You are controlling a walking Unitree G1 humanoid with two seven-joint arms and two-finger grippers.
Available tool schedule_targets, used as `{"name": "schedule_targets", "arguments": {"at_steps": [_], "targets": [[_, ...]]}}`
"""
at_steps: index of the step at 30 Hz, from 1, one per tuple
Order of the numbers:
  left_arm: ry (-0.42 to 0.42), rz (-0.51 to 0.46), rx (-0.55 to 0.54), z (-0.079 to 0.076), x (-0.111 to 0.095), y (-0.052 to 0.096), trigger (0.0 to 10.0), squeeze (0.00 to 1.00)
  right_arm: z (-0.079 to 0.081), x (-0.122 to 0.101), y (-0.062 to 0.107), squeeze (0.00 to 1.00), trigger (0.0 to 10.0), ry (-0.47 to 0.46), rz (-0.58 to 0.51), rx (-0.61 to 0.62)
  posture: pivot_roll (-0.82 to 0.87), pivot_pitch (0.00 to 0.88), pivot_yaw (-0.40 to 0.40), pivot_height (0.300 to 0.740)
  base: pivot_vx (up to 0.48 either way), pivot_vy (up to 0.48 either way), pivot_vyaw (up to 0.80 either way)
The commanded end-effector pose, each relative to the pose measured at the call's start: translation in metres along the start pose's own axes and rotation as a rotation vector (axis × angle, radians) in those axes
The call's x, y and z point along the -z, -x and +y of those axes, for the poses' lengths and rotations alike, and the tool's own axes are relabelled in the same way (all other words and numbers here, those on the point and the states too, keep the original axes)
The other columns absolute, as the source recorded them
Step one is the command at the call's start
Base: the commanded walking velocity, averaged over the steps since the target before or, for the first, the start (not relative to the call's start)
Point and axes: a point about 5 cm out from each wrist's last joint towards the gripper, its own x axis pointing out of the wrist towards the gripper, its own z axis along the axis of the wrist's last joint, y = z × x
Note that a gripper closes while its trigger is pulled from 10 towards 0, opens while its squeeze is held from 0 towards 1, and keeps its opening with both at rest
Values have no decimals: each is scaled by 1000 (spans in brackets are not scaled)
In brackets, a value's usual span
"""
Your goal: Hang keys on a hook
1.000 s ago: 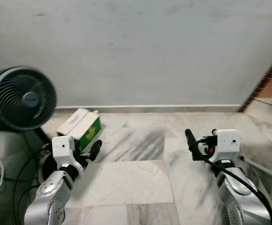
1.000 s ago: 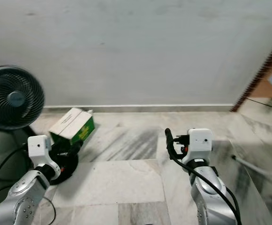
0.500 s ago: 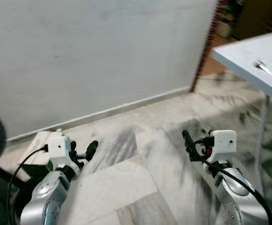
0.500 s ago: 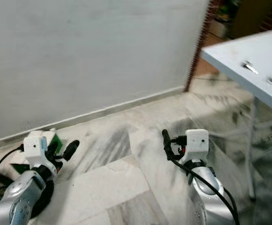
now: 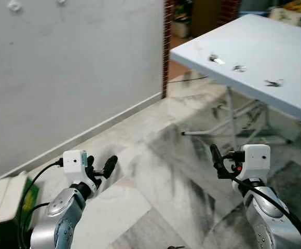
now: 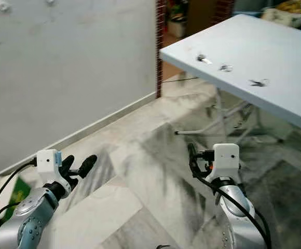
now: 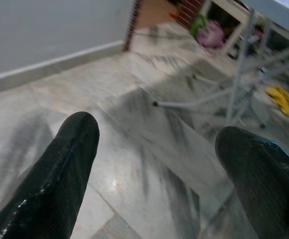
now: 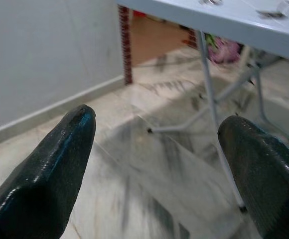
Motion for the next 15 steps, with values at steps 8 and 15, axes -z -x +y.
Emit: {"name": "schedule_targets", "arguments": {"at_steps": [8, 15], "targets": [[-8, 3, -45, 8, -2, -1, 10000, 0, 3, 0, 0, 0, 10000, -6, 2, -13, -79, 85, 65, 740, 0, 0, -765], [2, -15, -84, 16, -8, -2, 10000, 0, 5, -1, -1, 0, 10000, 9, -2, -22, -79, 83, 64, 740, 0, 0, -148]]}}
